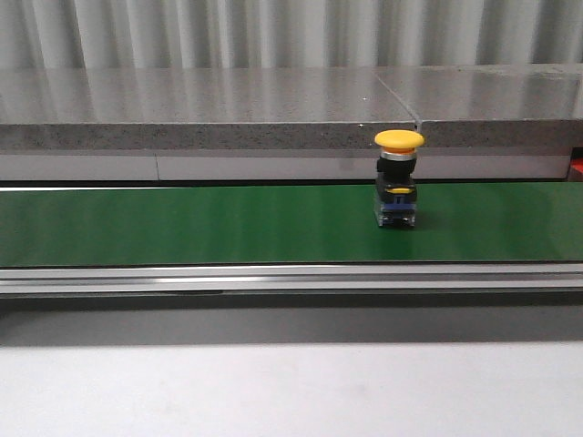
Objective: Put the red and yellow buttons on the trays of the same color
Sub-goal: 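Carry the red button into the red tray and open the right gripper, then grasp the yellow button off the belt with the right gripper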
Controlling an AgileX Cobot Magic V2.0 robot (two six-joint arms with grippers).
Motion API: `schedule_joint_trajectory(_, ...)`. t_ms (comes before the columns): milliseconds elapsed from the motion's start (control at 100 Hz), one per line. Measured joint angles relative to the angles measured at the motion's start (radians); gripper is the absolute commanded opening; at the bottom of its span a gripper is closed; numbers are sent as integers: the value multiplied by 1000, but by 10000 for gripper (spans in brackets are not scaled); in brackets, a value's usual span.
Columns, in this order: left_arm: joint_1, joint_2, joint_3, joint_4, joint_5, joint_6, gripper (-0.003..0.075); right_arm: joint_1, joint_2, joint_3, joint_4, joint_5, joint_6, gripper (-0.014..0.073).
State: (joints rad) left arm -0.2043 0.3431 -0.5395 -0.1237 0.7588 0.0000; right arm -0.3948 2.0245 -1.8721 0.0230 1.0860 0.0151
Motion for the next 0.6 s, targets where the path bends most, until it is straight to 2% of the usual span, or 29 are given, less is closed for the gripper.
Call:
schedule_joint_trajectory(260,0,0,0,0,0,0,-20,63,-146,42,0,44,-2,528)
schedule_joint_trajectory(600,0,0,0,0,0,0,-20,199,-360,268,3,23,-8,528)
